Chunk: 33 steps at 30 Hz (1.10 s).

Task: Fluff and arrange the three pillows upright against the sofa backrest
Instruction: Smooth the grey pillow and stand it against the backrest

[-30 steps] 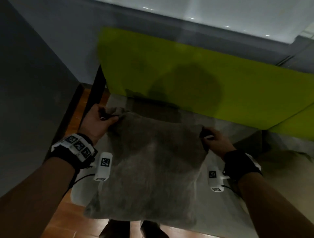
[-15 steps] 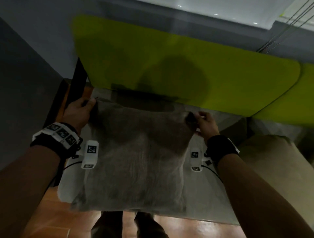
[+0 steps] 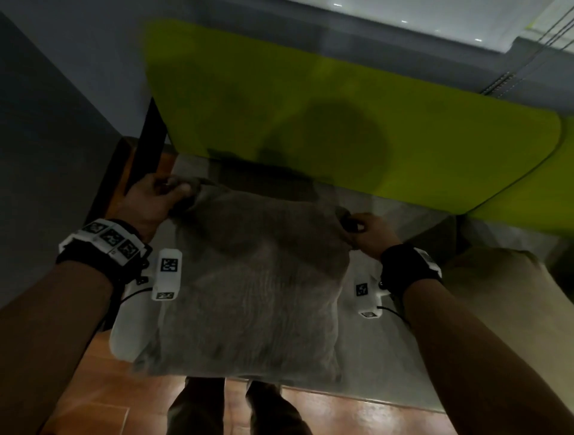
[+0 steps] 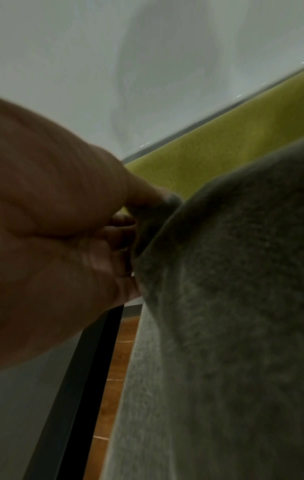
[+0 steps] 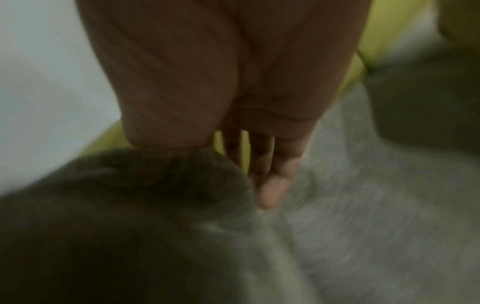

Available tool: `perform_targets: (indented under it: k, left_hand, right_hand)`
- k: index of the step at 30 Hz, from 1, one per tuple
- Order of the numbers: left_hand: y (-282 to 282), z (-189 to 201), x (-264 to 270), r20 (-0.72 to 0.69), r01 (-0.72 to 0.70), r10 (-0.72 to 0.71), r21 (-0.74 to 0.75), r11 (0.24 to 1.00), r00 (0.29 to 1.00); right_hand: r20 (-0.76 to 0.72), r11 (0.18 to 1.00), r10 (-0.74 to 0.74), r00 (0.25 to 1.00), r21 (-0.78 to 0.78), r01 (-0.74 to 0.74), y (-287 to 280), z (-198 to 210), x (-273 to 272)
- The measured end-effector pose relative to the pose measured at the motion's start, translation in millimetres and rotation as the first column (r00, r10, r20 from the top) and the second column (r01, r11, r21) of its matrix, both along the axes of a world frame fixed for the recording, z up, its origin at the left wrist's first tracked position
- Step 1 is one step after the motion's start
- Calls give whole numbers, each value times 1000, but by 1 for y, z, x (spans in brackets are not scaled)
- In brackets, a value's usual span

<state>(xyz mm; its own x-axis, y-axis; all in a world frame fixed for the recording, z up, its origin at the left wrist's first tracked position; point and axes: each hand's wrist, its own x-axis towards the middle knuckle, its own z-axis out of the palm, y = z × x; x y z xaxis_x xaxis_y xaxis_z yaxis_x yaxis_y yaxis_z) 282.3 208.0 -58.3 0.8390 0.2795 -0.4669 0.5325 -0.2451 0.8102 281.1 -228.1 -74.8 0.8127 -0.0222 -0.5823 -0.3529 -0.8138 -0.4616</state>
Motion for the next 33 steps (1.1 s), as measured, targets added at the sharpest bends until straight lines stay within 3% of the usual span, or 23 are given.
perform_targets:
  k: [3, 7, 9, 10, 12, 14, 17, 19, 20, 22, 24, 27, 29, 30, 31, 33]
  left_hand:
    - [0, -2, -3, 2, 85, -85, -12, 996, 996]
    - [-11, 8, 4, 12, -42, 45, -161, 986, 999]
    - [-6, 9, 4, 32, -33, 38, -132, 991, 999]
    - [0, 5, 3, 27, -41, 44, -98, 994, 999]
    - [16, -13, 3, 12, -40, 40, -9, 999, 999]
    - [16, -11, 4, -3, -79, 79, 22, 997, 997]
    - [7, -3, 4, -32, -73, 72, -18, 997, 997]
    - [-4, -5, 5, -37, -54, 51, -84, 995, 998]
    - [-1, -10, 3, -47, -35, 31, -90, 995, 998]
    - [6, -18, 2, -38, -11, 10, -32, 999, 999]
    - [6, -18, 5, -9, -90, 90, -5, 996, 996]
    - [27, -57, 18, 25, -147, 147, -1, 989, 989]
    - [10, -30, 17, -7, -236, 236, -22, 972, 972]
    - [-2, -18, 14, -65, -264, 260, -63, 962, 963]
    - [-17, -6, 10, -156, -272, 253, -114, 956, 955]
    - [-33, 1, -4, -308, -204, 140, -187, 961, 941]
  right_hand:
    - [-102, 979, 101, 990, -167, -117, 6, 0, 3]
    - [-103, 953, 156, 982, -245, -177, 16, -2, 11]
    - [-2, 972, 95, 995, -213, -93, 9, -3, 18]
    - [55, 988, -2, 998, -154, 11, 3, 2, 20]
    - [164, 974, -203, 965, -64, 216, -12, 5, 23]
    - [169, 938, -347, 923, 55, 343, -24, 3, 24]
    - [97, 801, -561, 822, 315, 510, -26, 2, 17]
    - [-106, 647, -628, 771, 480, 593, -25, 5, 10]
    - [-187, 634, -591, 785, 495, 595, -18, 9, 6]
    - [-196, 717, -488, 850, 466, 519, -12, 10, 2]
    - [-157, 683, -566, 810, 462, 566, -16, 10, 4]
    - [-225, 424, -723, 653, 601, 677, -19, 10, 6]
    - [-352, 312, -723, 594, 601, 736, -15, 12, 4]
    - [-402, 351, -690, 602, 542, 764, -13, 12, 2]
    - [-438, 443, -633, 638, 471, 763, -11, 13, -1]
    - [-466, 580, -533, 706, 406, 706, -7, 8, -9]
